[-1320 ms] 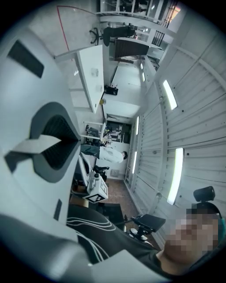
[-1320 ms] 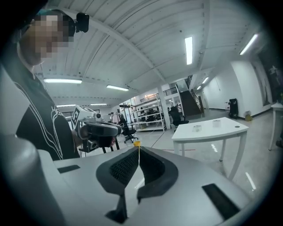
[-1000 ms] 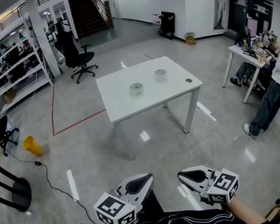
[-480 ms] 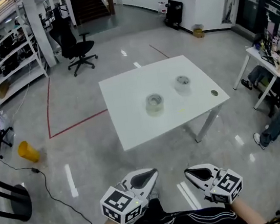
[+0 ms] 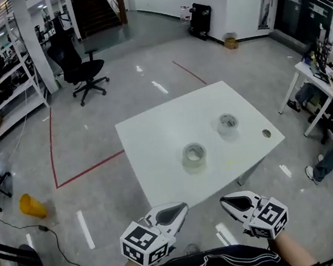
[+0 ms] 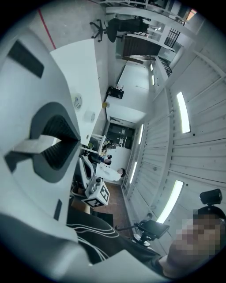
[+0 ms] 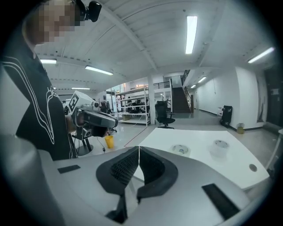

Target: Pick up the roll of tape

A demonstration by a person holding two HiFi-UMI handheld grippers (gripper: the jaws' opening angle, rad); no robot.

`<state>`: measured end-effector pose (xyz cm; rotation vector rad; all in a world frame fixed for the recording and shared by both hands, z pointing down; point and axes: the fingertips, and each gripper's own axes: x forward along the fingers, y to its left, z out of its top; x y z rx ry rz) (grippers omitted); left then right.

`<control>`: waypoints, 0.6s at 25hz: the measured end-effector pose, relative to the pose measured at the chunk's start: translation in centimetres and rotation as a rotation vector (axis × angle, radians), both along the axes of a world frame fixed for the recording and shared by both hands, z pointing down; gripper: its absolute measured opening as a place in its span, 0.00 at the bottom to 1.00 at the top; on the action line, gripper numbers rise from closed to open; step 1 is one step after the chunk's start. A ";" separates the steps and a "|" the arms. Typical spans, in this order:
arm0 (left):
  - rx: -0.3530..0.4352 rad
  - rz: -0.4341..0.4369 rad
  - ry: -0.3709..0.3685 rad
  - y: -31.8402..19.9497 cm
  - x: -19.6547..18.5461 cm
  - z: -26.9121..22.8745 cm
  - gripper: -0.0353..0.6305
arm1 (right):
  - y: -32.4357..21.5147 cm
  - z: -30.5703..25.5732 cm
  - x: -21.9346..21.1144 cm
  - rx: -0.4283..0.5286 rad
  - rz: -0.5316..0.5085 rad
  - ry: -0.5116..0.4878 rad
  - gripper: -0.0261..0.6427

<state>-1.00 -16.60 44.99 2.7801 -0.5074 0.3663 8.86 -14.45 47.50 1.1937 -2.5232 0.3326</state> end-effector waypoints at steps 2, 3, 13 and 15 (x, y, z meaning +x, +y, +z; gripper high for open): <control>-0.003 0.006 -0.004 -1.0 0.0 0.1 0.06 | -1.3 0.5 0.1 0.000 0.003 0.010 0.06; -0.003 0.008 -0.008 -1.4 0.1 0.2 0.06 | -1.9 0.8 0.2 0.001 0.000 0.024 0.06; 0.000 -0.045 -0.052 -5.2 0.2 0.8 0.06 | -6.9 3.3 -0.3 -0.030 -0.118 0.132 0.06; -0.008 -0.054 -0.044 -6.2 0.2 0.5 0.06 | -8.8 3.5 0.0 -0.030 -0.146 0.178 0.06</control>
